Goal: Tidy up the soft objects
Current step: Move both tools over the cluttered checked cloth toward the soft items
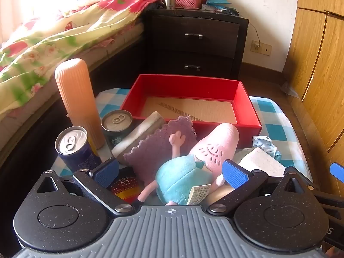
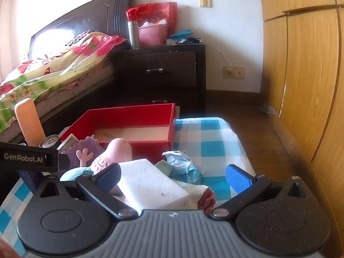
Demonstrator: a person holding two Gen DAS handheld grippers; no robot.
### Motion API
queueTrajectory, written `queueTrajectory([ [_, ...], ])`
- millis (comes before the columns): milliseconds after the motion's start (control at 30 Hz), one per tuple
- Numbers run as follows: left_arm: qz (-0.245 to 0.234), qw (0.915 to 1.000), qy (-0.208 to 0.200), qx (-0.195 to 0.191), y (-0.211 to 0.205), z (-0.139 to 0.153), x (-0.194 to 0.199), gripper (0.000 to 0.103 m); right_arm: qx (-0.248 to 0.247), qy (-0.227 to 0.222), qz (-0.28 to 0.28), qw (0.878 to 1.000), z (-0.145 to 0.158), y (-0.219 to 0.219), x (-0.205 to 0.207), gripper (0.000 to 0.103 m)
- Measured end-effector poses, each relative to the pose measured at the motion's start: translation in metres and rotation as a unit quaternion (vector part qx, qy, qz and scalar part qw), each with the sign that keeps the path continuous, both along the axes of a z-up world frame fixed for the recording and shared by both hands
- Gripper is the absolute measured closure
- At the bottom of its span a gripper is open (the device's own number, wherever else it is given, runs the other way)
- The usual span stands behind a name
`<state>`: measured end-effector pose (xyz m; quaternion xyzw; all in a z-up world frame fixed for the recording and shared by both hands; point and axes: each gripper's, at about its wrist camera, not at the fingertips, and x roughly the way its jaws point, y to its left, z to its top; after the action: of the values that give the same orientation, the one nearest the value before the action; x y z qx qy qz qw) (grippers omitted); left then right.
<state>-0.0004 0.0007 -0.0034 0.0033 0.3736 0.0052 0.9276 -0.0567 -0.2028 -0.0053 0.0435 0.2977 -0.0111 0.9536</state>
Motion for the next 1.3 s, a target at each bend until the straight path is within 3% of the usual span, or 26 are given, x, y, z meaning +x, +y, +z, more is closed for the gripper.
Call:
queueTrajectory([
  [1300,0.004,0.9998,0.018,0.008,-0.0034,-0.0086,0.0014,0.005,0.008,-0.007,-0.008,1.0,0.0036,-0.0018,-0.0016,0.018],
])
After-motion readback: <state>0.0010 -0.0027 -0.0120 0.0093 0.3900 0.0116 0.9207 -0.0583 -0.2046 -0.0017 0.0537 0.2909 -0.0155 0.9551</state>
